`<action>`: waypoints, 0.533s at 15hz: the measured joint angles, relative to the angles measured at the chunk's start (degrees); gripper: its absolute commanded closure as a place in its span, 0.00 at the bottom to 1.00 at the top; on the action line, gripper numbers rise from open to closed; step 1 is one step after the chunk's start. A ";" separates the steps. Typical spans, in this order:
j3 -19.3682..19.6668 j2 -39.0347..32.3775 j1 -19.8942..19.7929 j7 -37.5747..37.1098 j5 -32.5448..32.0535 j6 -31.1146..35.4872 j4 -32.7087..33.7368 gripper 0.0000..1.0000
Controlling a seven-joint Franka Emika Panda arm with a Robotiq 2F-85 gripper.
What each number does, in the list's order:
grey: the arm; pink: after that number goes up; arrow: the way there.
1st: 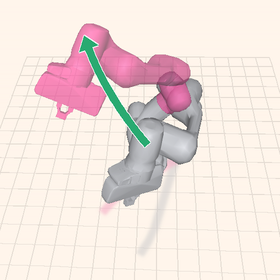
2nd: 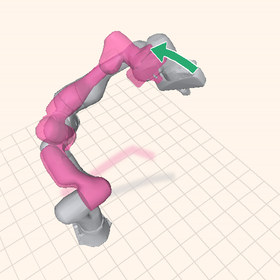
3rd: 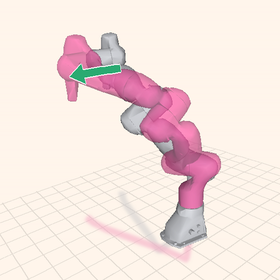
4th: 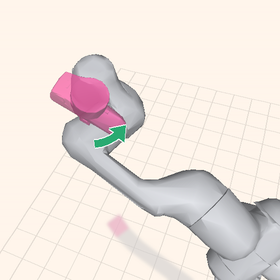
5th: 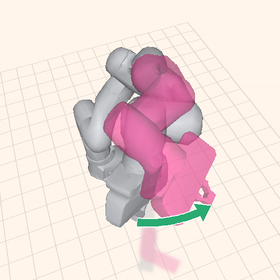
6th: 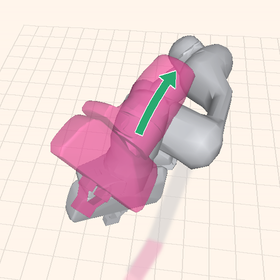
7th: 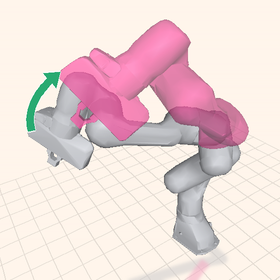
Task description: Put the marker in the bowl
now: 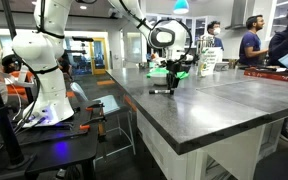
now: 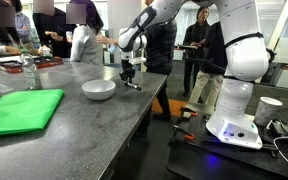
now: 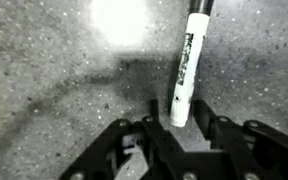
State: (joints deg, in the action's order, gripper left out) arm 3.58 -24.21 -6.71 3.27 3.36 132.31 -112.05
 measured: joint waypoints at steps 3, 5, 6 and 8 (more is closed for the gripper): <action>0.12 0.16 -0.44 0.00 -0.03 0.00 0.04 0.98; 0.02 0.21 -0.43 -0.03 -0.01 0.01 0.03 0.95; -0.02 0.35 -0.23 -0.40 -0.01 -0.01 0.02 0.95; -0.05 1.49 0.62 -3.01 -0.01 -0.12 0.00 0.95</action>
State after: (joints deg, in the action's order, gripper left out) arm 3.53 -22.72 -6.08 0.26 3.35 132.18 -112.06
